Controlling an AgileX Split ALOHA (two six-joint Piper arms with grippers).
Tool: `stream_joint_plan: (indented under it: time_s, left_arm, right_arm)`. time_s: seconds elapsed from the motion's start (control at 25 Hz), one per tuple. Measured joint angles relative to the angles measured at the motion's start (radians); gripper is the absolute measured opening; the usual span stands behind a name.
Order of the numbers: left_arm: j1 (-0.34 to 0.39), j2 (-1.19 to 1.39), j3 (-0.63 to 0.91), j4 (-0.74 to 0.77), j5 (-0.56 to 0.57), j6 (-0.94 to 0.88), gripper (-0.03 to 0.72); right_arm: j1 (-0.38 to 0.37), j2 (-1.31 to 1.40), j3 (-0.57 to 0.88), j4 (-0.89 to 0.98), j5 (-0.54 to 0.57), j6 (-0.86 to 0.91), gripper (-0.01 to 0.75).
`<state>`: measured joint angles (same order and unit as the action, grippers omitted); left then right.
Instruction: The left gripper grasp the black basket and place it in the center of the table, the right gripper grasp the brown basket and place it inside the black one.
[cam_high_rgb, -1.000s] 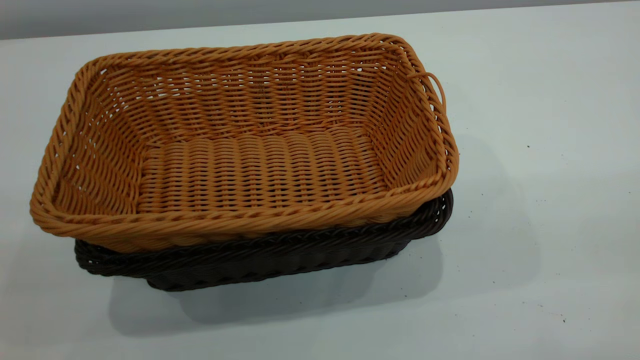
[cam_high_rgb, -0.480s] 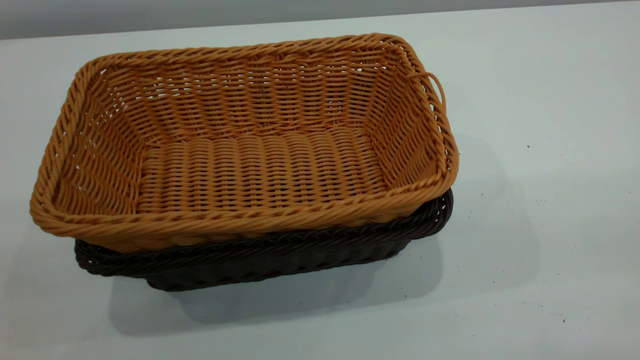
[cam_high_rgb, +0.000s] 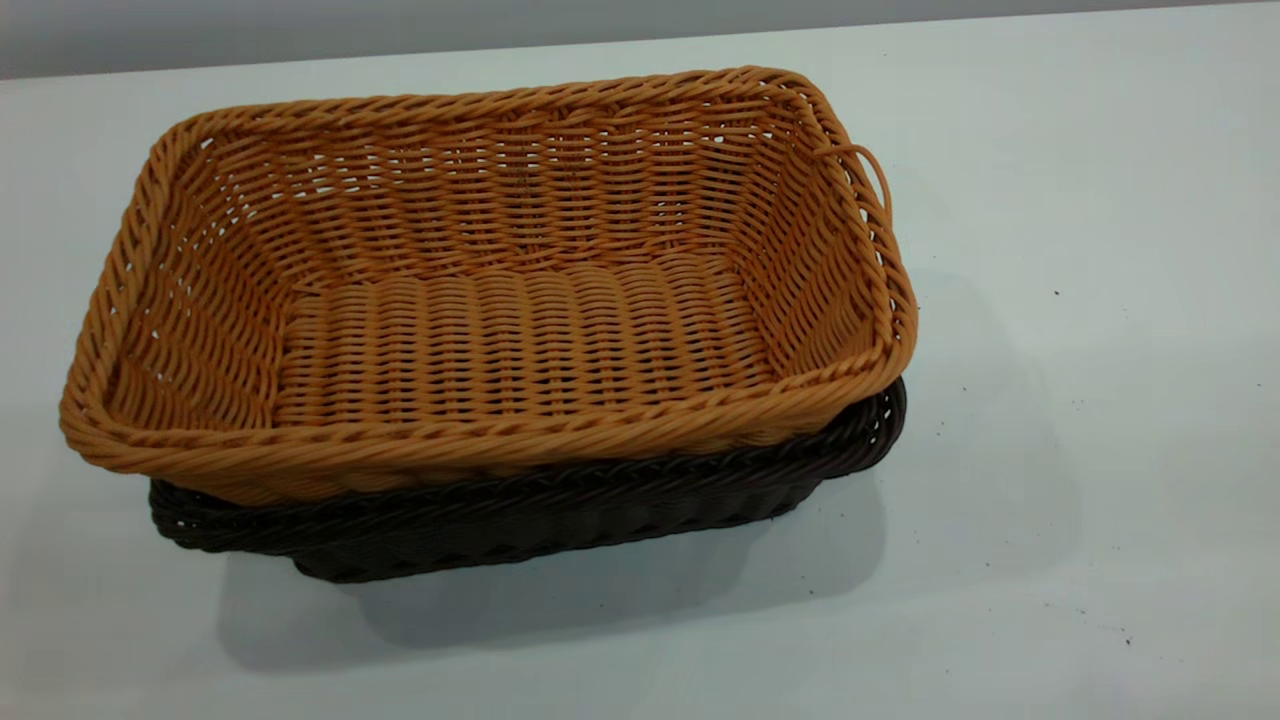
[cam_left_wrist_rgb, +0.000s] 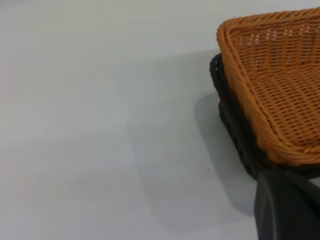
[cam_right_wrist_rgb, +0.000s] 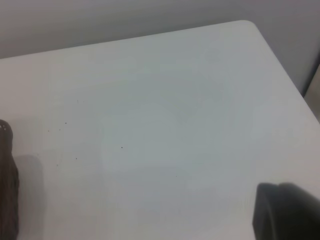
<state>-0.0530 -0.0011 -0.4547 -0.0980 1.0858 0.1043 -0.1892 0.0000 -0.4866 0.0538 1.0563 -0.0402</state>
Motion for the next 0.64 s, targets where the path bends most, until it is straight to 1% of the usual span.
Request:
stream_joint_plan:
  time_s: [0.64]
  left_arm:
    - [-0.001,0.001,0.000,0.000,0.000,0.000,-0.001]
  right_arm:
    - [0.000,0.000,0.000,0.000,0.000,0.000,0.000]
